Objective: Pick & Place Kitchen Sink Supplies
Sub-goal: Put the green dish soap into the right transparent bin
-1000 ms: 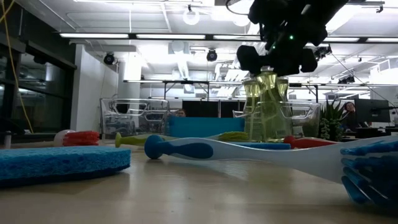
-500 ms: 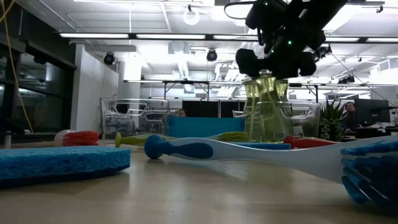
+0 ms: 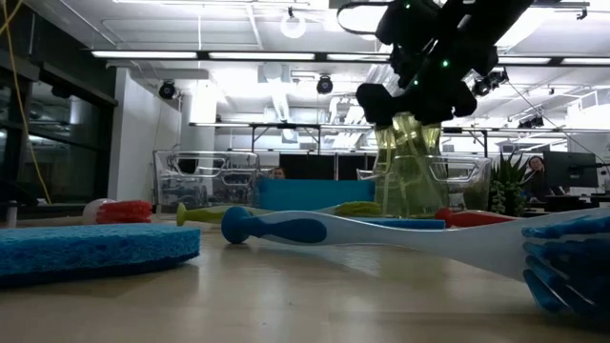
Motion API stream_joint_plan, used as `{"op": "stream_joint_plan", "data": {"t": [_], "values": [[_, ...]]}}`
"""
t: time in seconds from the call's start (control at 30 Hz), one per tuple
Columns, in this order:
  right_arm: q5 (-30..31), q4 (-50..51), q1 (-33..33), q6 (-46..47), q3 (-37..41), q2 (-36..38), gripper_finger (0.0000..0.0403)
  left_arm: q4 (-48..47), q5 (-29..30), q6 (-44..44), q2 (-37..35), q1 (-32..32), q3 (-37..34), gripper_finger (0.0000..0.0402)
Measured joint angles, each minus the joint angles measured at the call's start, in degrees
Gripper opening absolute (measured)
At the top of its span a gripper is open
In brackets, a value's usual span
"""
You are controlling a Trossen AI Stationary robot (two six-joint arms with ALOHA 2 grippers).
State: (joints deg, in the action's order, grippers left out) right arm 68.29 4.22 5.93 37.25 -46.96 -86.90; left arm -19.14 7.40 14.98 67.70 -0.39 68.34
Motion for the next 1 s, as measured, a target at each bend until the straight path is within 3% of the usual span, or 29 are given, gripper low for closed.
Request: {"op": "stream_joint_plan", "data": {"t": [0.37,1.0], "values": [[-1.04,0.97,-0.37,-2.97,-0.02,1.53,0.0347,-0.68,-0.59,-0.02,0.00,0.01,0.00,0.0328],[-0.50,11.49,-0.48,-6.50,-0.02,17.30,0.0335,-0.78,-0.57,-0.02,0.00,-0.01,0.00,0.0328]]}}
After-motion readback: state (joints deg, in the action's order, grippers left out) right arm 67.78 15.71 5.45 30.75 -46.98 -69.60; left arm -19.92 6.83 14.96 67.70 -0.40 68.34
